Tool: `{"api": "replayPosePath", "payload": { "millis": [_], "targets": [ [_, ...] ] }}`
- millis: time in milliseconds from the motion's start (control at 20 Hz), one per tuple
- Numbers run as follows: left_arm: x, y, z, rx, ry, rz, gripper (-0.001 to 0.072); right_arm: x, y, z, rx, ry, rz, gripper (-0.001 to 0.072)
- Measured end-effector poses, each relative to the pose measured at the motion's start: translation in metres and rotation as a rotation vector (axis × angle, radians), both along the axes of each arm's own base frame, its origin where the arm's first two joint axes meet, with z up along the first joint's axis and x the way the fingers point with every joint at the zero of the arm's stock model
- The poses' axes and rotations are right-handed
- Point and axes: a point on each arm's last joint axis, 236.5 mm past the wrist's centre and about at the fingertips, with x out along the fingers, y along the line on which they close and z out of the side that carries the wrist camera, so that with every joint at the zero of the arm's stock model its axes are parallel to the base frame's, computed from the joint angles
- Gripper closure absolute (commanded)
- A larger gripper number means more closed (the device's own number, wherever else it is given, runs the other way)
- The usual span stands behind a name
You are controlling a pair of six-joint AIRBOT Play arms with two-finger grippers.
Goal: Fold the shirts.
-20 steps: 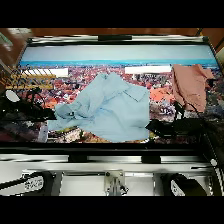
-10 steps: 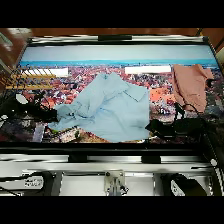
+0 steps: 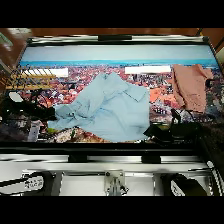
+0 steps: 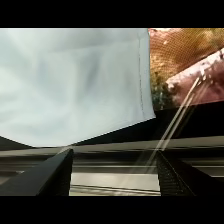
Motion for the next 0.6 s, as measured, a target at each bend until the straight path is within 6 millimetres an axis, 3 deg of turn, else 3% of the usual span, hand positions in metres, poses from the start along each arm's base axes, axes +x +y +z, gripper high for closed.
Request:
{"api": "replayPosePath", "payload": {
  "millis": [250,500,550,600],
  "targets": [
    [0.003,-0.002,0.028,0.003,-0.075,0.001,0.0677,0.001,0.022,-0.021,-0.009,0.009,0.025,0.008],
    [0.005,-0.006,0.043,-0.007,-0.116,0.006,0.0677,0.007,0.042,-0.043,0.007,0.038,0.002,0.008],
    [0.006,-0.007,0.046,-0.016,-0.124,0.009,0.0676,0.01,0.047,-0.045,0.017,0.036,-0.012,0.0122],
    [0.007,-0.01,0.049,-0.026,-0.133,0.009,0.0677,0.014,0.05,-0.048,0.02,0.028,-0.024,0.0348]
  ]
}}
